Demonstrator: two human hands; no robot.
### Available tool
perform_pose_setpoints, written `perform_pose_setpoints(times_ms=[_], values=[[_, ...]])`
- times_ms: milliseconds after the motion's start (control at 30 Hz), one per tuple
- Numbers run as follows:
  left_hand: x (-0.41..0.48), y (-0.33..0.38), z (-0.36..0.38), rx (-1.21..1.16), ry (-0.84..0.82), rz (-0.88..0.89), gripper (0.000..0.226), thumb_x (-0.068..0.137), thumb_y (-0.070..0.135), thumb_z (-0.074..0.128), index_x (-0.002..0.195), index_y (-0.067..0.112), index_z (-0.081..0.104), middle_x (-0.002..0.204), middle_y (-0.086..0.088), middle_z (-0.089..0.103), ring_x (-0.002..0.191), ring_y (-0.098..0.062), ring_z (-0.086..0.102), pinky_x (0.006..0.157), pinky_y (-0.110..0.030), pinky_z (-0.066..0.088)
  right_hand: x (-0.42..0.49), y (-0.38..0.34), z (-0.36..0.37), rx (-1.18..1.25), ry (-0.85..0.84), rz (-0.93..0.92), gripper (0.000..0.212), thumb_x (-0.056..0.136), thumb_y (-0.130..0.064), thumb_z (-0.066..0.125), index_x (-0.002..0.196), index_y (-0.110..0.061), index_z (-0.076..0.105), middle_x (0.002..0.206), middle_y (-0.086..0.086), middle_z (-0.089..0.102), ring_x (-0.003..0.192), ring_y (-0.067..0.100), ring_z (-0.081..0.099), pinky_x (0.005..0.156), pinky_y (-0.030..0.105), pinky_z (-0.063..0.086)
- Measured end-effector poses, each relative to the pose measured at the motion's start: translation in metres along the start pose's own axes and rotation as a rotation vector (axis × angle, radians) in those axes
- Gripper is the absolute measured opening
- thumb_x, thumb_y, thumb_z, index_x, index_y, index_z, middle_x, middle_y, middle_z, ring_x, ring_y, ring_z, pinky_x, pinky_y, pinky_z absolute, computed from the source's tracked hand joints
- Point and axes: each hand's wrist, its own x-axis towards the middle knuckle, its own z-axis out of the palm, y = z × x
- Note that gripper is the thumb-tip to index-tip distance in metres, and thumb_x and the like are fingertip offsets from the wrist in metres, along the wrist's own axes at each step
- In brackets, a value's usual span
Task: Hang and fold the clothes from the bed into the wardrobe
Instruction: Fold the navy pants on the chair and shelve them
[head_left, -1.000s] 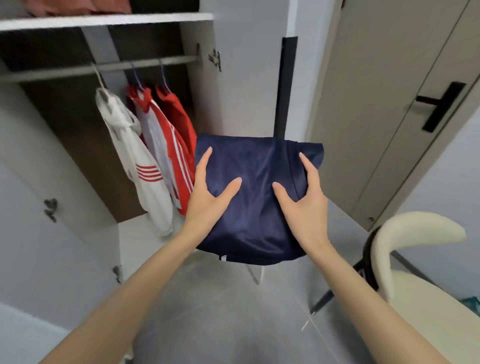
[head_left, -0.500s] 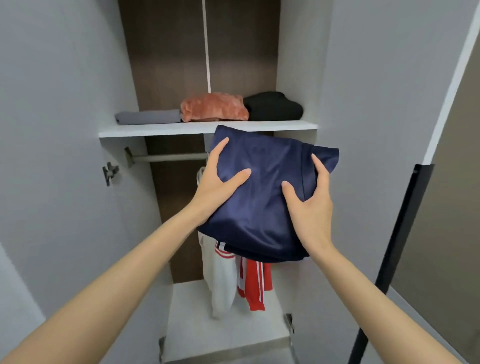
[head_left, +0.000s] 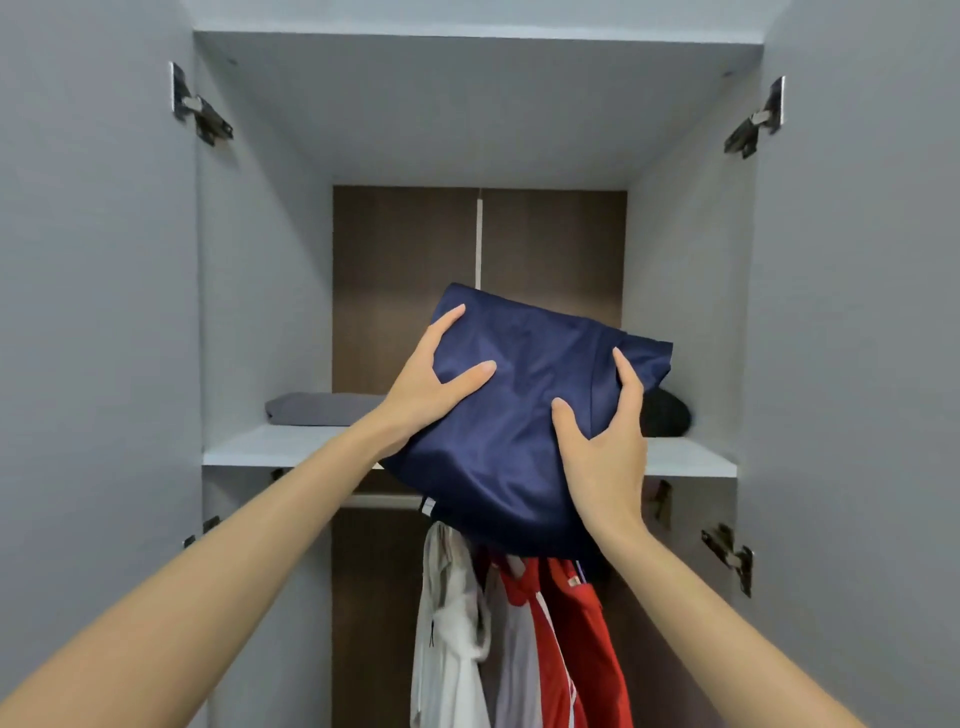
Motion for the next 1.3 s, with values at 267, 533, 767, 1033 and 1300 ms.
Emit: perform_pose_setpoints(times_ms=[267, 533, 767, 1033, 1300], values=[[0.084, -0.051, -0.035, 0.038, 0.108, -0.01, 0.07, 0.082, 0.044, 0.071, 0.14, 0.049, 0.032, 0.146, 0.018, 0.036, 0.128, -0.005, 0.042, 0.1, -0.025, 0.042, 0.08, 0.035, 0.08, 0.004, -0.067, -0.024, 0.067, 0.09, -0.033, 0.063, 0.145, -0.04, 0.024, 0.134, -0.011, 0.05, 0.103, 0.002, 0.047, 0.09, 0.024, 0.04], [0.152, -0.133, -0.095, 0.047, 0.176, -0.036, 0.069, 0.081, 0.045, 0.071, 0.139, 0.048, 0.034, 0.138, 0.025, 0.035, 0.126, 0.001, 0.038, 0.088, -0.011, 0.036, 0.133, 0.077, 0.187, -0.04, -0.123, -0.027, 0.067, 0.09, -0.033, 0.061, 0.145, -0.041, 0.024, 0.114, -0.019, 0.051, 0.097, 0.008, 0.053, 0.081, 0.026, 0.039], [0.212, -0.21, -0.173, 0.05, 0.228, -0.119, 0.067, 0.083, 0.045, 0.069, 0.139, 0.045, 0.035, 0.135, 0.024, 0.033, 0.118, 0.007, 0.034, 0.08, -0.002, 0.035, 0.173, 0.105, 0.304, -0.079, -0.204, 0.016, 0.069, 0.088, -0.032, 0.061, 0.145, -0.041, 0.023, 0.127, -0.005, 0.058, 0.108, 0.024, 0.057, 0.078, 0.028, 0.036], [0.226, -0.288, -0.245, 0.437, 0.208, -0.339, 0.067, 0.089, 0.04, 0.063, 0.147, 0.027, 0.032, 0.149, 0.001, 0.039, 0.135, -0.021, 0.039, 0.109, -0.033, 0.034, 0.17, 0.147, 0.407, -0.104, -0.457, 0.231, 0.067, 0.092, -0.037, 0.06, 0.148, -0.032, 0.024, 0.142, 0.001, 0.047, 0.126, 0.029, 0.047, 0.094, 0.033, 0.04], [0.21, -0.298, -0.229, 1.46, -0.079, -0.404, 0.042, 0.099, 0.043, 0.042, 0.136, 0.026, 0.049, 0.145, -0.01, 0.028, 0.128, -0.028, 0.036, 0.098, -0.039, 0.038, 0.172, 0.153, 0.422, -0.941, -0.771, 0.118, 0.055, 0.095, -0.041, 0.05, 0.142, -0.016, 0.036, 0.159, 0.015, -0.003, 0.139, 0.041, 0.019, 0.109, 0.046, 0.028]])
